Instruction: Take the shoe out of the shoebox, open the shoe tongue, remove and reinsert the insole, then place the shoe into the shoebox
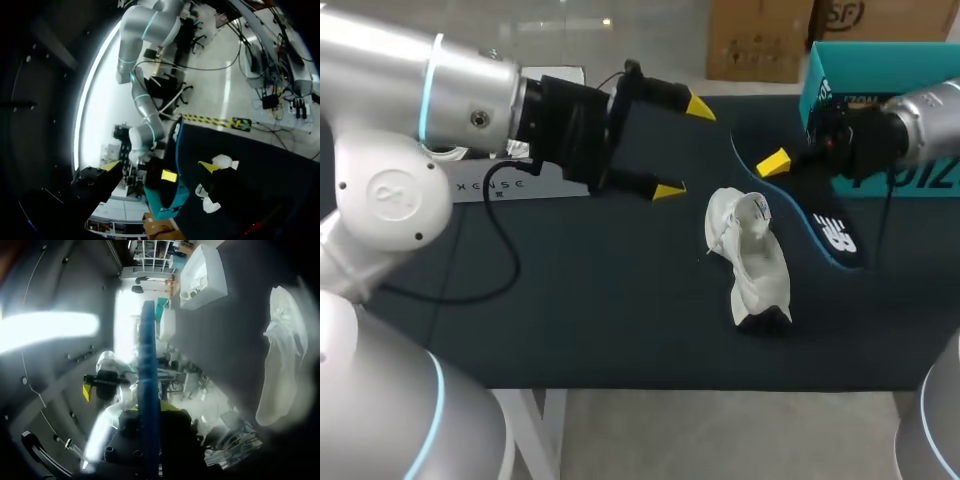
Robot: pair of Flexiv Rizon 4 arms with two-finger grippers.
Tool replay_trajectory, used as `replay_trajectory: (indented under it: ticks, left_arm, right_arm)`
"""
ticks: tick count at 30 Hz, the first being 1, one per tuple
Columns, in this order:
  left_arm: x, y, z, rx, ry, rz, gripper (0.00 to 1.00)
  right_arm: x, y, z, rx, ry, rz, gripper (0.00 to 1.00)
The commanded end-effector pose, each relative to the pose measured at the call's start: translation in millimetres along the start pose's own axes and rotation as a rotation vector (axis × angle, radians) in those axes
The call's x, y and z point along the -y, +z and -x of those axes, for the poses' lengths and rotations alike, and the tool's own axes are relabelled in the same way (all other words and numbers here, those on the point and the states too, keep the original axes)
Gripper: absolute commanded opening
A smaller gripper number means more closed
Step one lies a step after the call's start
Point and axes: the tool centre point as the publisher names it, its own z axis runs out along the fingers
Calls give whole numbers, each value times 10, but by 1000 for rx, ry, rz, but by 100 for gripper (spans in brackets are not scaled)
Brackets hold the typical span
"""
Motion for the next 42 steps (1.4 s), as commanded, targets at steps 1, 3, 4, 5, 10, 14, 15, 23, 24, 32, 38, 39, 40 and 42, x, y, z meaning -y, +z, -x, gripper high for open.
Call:
replay_trajectory:
  ticks: [1, 3, 4, 5, 10, 14, 15, 23, 24, 32, 38, 39, 40, 42]
  left_arm:
    - [7, 4, -10, 3, 2, 1, 100]
    - [7, 4, -10, 3, 2, 1, 100]
    - [7, 4, -10, 3, 2, 1, 100]
    - [7, 4, -10, 3, 2, 1, 100]
    - [7, 4, -10, 3, 2, 1, 100]
    - [7, 4, -10, 3, 2, 1, 100]
    - [7, 4, -10, 3, 2, 1, 100]
    - [7, 4, -10, 3, 2, 1, 100]
    - [7, 4, -10, 3, 2, 1, 100]
    - [-36, 144, -53, 43, 10, -32, 100]
    - [-66, 347, -95, 96, 61, -81, 100]
    - [-68, 362, -104, 102, 64, -87, 100]
    - [-70, 388, -118, 104, 70, -91, 100]
    - [-88, 426, -131, 107, 78, -102, 100]
  right_arm:
    - [-18, -8, -185, 76, -9, 77, 0]
    - [-97, 19, -205, 106, -10, 97, 0]
    - [-130, 23, -212, 110, -10, 116, 0]
    - [-149, 26, -216, 112, -13, 124, 0]
    - [-208, 47, -229, 88, -20, 194, 0]
    - [-217, 43, -220, 60, -30, 216, 0]
    - [-227, 49, -221, 52, -28, 219, 0]
    - [-231, 70, -239, 65, -31, 219, 0]
    - [-231, 70, -239, 65, -31, 219, 0]
    - [-231, 70, -239, 65, -31, 219, 0]
    - [-231, 70, -239, 65, -31, 219, 0]
    - [-231, 70, -239, 65, -31, 219, 0]
    - [-231, 70, -239, 65, -31, 219, 0]
    - [-231, 70, -239, 65, -31, 219, 0]
